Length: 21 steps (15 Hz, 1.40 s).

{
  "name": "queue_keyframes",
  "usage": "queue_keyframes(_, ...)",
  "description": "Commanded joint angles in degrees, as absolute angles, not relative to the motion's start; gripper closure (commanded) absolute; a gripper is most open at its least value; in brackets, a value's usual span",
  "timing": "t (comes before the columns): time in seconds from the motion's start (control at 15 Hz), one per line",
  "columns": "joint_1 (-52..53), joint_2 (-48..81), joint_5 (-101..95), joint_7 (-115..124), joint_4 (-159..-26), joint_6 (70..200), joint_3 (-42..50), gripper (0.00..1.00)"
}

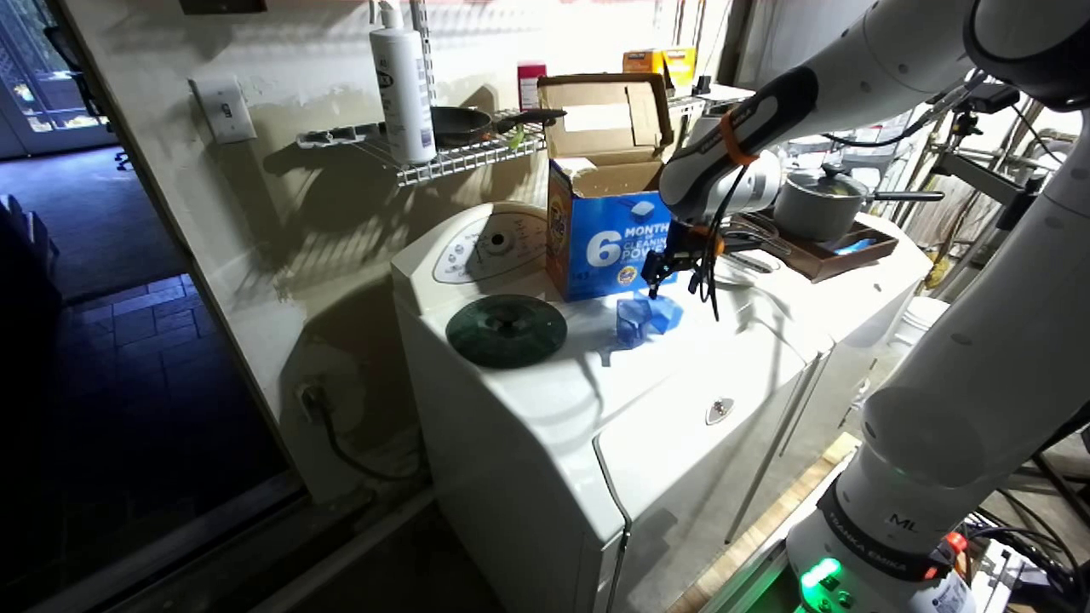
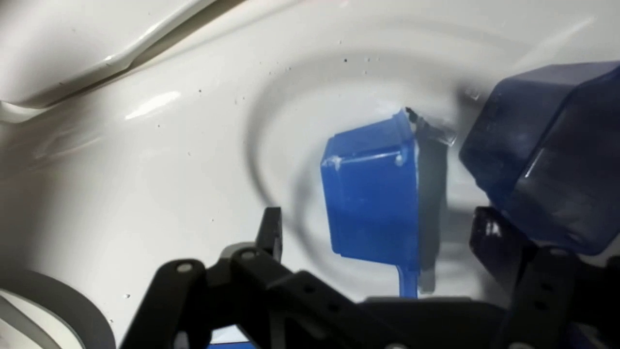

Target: Turn the right blue object upright

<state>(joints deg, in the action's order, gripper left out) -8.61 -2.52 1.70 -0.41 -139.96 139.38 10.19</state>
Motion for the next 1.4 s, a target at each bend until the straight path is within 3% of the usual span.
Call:
queue_keyframes(0.0, -8.9, -3.2, -2.9, 2.8, -139.1, 135.7, 9.4, 0.08)
queue_keyframes(0.27, -9.0, -2.8, -5.5, 4.3, -138.5, 134.2, 9.3, 0.46)
queue_keyframes(0.53, -9.0, -2.6, -6.5, 4.9, -138.1, 133.3, 9.4, 0.53)
queue_keyframes(0.6, -9.0, -2.6, -6.5, 5.0, -138.2, 133.2, 9.4, 0.48)
queue_keyframes(0.67, -9.0, -2.6, -6.5, 5.0, -138.1, 133.1, 9.4, 0.50)
queue_keyframes(1.07, -9.1, -2.6, -6.7, 5.1, -138.1, 132.9, 9.5, 0.98)
queue_keyframes(1.33, -9.3, -2.8, -6.9, 5.2, -137.4, 132.8, 9.6, 1.00)
